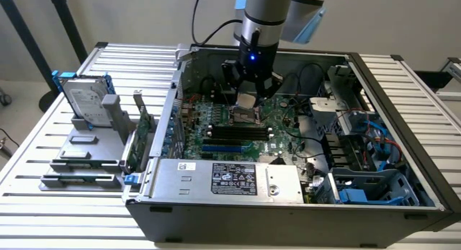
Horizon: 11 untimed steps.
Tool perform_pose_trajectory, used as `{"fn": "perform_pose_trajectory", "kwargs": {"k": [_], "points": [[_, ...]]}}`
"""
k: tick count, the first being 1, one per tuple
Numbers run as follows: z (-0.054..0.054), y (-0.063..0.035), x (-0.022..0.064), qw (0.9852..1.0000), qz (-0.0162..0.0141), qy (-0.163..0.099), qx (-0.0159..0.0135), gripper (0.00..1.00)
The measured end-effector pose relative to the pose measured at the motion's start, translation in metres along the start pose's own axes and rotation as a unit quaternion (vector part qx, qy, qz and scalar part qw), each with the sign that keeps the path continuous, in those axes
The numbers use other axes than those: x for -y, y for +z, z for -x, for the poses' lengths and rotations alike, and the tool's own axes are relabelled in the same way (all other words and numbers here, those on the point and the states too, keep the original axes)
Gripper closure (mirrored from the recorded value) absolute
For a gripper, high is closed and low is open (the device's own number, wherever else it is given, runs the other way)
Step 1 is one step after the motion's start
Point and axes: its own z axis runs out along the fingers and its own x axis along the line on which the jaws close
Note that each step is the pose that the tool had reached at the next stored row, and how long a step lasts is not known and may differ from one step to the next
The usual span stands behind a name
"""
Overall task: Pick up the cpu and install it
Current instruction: 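Place the cpu into insertion slot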
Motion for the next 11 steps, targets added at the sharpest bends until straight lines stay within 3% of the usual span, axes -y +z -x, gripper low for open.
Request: {"fn": "perform_pose_trajectory", "kwargs": {"k": [6,11], "points": [[0.0001,0.0024,0.0001,0.999,0.0006,0.044,-0.0037,0.46],[0.0003,0.005,0.0002,0.9964,0.002,0.085,-0.0052,0.46]]}}
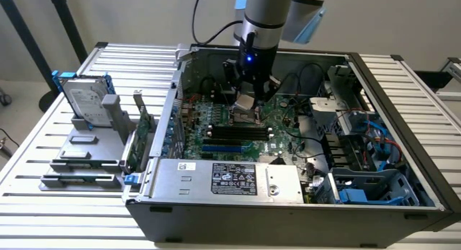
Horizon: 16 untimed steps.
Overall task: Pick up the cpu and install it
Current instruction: 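Place the cpu into insertion slot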
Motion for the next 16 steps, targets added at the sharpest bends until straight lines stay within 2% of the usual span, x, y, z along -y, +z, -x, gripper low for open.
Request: {"fn": "perform_pose_trajectory", "kwargs": {"k": [4,8,12,16], "points": [[0.0,0.0032,0.0001,0.9993,0.0027,0.037,0.0008,0.46],[0.001,0.0068,0.0002,0.9974,0.0055,0.072,0.002,0.46],[0.001,0.0104,0.0003,0.994,0.0084,0.109,0.0031,0.46],[0.001,0.0138,0.0005,0.9895,0.0112,0.144,0.0043,0.46]]}}
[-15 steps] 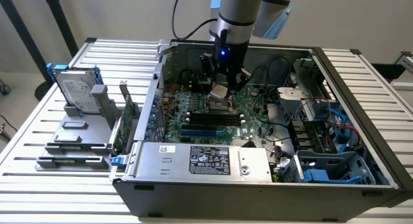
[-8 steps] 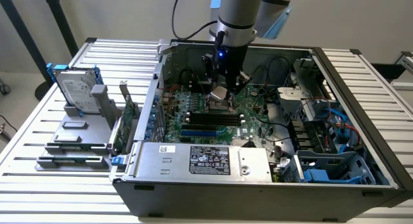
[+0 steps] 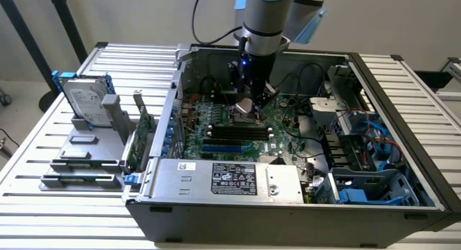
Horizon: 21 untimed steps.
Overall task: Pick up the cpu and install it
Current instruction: 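Place the cpu into insertion slot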
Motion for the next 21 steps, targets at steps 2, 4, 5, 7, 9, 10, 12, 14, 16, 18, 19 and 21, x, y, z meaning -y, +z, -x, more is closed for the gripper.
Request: {"fn": "perform_pose_trajectory", "kwargs": {"k": [2,4,5,7,9,10,12,14,16,18,19,21], "points": [[0.0001,0.0016,0.0,0.9998,0.0015,0.018,0.0006,0.46],[0.0002,0.0026,0.0001,0.9993,0.0029,0.036,0.0012,0.46],[0.0003,0.0029,0.0001,0.999,0.0036,0.045,0.0015,0.46],[0.0003,0.0034,0.0001,0.998,0.0049,0.063,0.002,0.46],[0.0003,0.0036,0.0001,0.9967,0.0062,0.081,0.0024,0.46],[0.0003,0.0037,0.0,0.9961,0.0067,0.088,0.0025,0.46],[0.0003,0.0037,0.0001,0.9946,0.0073,0.103,0.0026,0.46],[0.0003,0.0037,0.0001,0.9931,0.0079,0.117,0.0026,0.46],[0.0003,0.0037,0.0001,0.9914,0.0086,0.13,0.0028,0.46],[0.0003,0.0037,0.0001,0.9897,0.0094,0.143,0.0029,0.46],[0.0003,0.0037,0.0001,0.9887,0.0098,0.149,0.003,0.46],[0.0002,0.0037,0.0002,0.9868,0.0106,0.161,0.0034,0.46]]}}
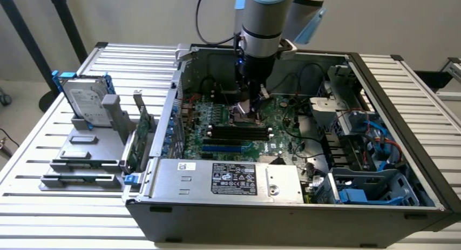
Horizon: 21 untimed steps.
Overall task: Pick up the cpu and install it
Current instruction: 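Place the cpu into insertion slot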
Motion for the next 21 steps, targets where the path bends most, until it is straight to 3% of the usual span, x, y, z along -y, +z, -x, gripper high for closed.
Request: {"fn": "perform_pose_trajectory", "kwargs": {"k": [10,21], "points": [[-0.0007,0.0,0.0016,0.9984,0.0047,0.056,0.0016,0.46],[-0.0018,0.0039,0.0051,0.9936,0.0093,0.113,0.0035,0.46]]}}
